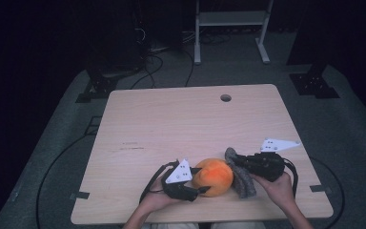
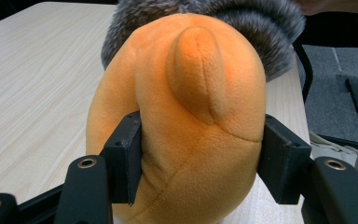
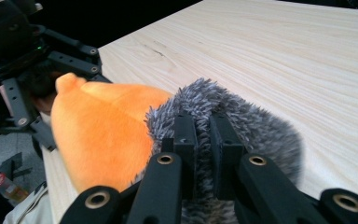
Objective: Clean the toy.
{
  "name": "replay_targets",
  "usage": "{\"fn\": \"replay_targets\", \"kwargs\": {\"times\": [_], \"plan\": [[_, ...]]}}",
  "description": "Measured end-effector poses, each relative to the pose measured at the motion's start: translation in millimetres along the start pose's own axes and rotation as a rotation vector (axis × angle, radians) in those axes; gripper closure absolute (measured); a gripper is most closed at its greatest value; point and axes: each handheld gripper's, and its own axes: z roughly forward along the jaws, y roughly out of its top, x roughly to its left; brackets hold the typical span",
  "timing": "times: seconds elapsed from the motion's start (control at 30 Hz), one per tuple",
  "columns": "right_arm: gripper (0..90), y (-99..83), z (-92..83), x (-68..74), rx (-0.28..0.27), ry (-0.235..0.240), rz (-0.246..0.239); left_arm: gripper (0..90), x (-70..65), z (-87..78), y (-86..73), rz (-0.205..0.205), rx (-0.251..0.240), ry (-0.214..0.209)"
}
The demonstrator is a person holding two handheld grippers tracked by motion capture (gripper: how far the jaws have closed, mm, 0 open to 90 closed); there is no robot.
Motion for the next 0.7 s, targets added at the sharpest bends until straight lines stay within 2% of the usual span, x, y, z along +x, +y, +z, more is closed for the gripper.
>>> {"fn": "replay_targets", "kwargs": {"times": [0.07, 0.13, 0.17, 0.2, 0.3, 0.37, 0.4, 0.43, 0.5, 0.53, 0.57, 0.6, 0.63, 0.67, 0.7], "plan": [[82.2, 3.9, 0.5, 10.0, -0.016, 0.037, -0.028, 39.4, -2.3, 2.4, 1.2, 0.014, 0.007, 0.003], [82.2, 6.6, 1.7, 15.2, -0.015, 0.047, -0.047, 39.5, -2.3, 2.7, 1.3, 0.013, 0.006, 0.003], [82.2, 11.0, 4.7, 22.3, -0.021, 0.063, -0.077, 39.5, -2.8, 2.4, 1.1, 0.019, 0.007, 0.003], [82.2, 11.0, 4.7, 22.3, -0.021, 0.063, -0.077, 39.4, -2.8, 2.4, 1.1, 0.019, 0.007, 0.003], [82.2, 10.9, 7.1, 18.0, -0.009, 0.059, -0.06, 39.0, -4.5, 1.0, 1.1, 0.038, 0.009, 0.002], [82.2, 7.3, 6.5, 8.9, 0.012, 0.033, -0.047, 39.0, -5.2, 2.0, 2.5, 0.045, 0.01, 0.005], [82.2, 5.4, 5.8, 4.5, 0.021, 0.032, -0.025, 38.9, -6.6, 3.3, 3.3, 0.05, 0.009, 0.006], [82.2, 4.3, 5.0, 0.9, 0.023, 0.05, 0.003, 38.9, -7.8, 4.4, 4.3, 0.064, 0.013, 0.007], [82.3, 7.8, 3.3, 6.8, 0.021, 0.085, -0.006, 38.9, -10.4, 7.7, 6.4, 0.093, 0.019, 0.008], [82.3, 7.8, 3.3, 6.8, 0.021, 0.085, -0.006, 38.9, -10.4, 7.7, 6.4, 0.093, 0.019, 0.008], [82.5, 14.0, 7.8, 18.2, 0.019, 0.11, -0.033, 38.9, -10.9, 8.8, 6.9, 0.096, 0.02, 0.007], [82.5, 14.0, 7.8, 18.2, 0.019, 0.11, -0.033, 38.9, -11.7, 9.4, 7.5, 0.111, 0.028, 0.006], [82.8, 20.9, 14.9, 31.1, 0.022, 0.163, -0.064, 38.9, -16.3, 10.5, 8.7, 0.144, 0.04, 0.018], [82.8, 20.9, 14.9, 31.1, 0.022, 0.163, -0.064, 38.8, -16.3, 10.5, 8.7, 0.144, 0.04, 0.018], [82.8, 26.9, 22.4, 41.2, 0.029, 0.167, -0.103, 38.7, -18.4, 10.4, 9.7, 0.162, 0.052, 0.029]]}}
